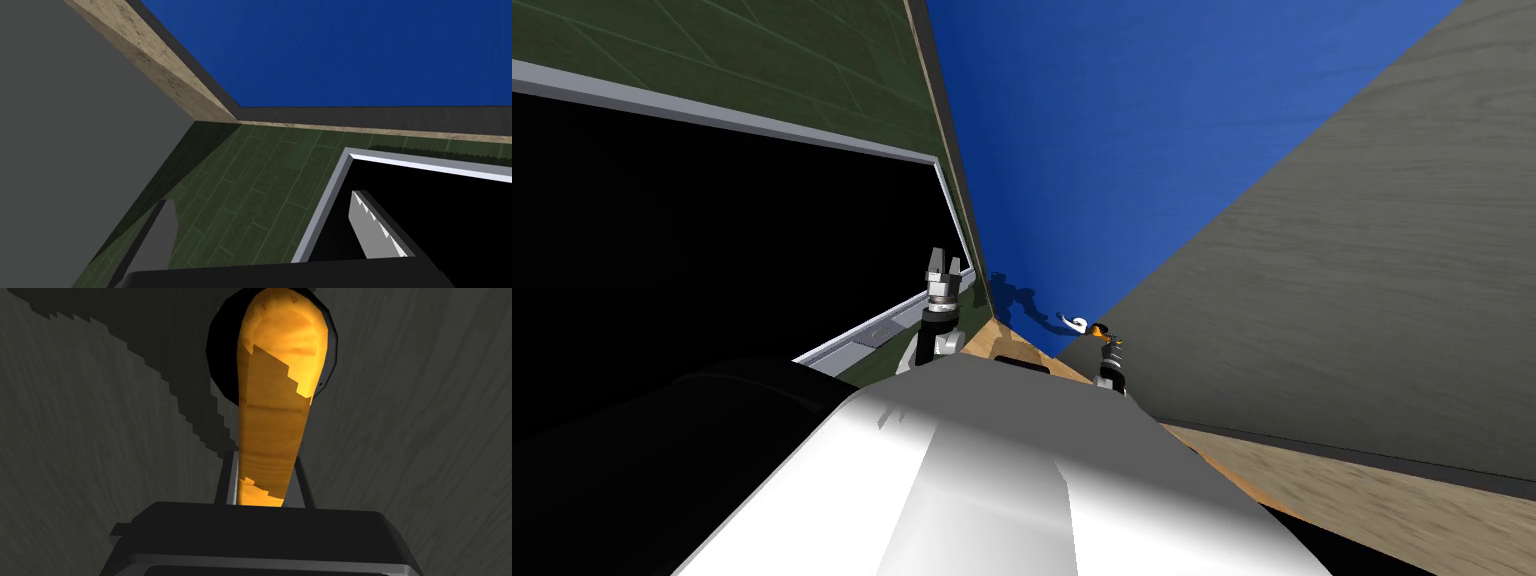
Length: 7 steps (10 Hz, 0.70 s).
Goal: Pull the door open
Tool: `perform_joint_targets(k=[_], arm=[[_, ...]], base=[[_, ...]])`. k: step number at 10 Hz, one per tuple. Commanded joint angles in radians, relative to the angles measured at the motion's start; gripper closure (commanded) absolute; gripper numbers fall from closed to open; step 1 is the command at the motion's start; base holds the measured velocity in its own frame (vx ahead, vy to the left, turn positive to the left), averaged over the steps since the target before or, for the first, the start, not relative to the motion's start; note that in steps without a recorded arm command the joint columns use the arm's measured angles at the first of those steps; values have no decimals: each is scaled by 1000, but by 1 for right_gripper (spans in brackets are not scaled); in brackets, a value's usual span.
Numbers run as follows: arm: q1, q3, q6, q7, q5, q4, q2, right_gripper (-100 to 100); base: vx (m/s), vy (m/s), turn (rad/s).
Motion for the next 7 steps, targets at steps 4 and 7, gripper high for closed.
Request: perform_joint_targets(k=[4,7], arm=[[1,-1,-1,1,0,0,-2,100],[35,-9,-4,-20,-3,9,-41,100]], base=[[-5,-5,8],[-131,-3,-7]])
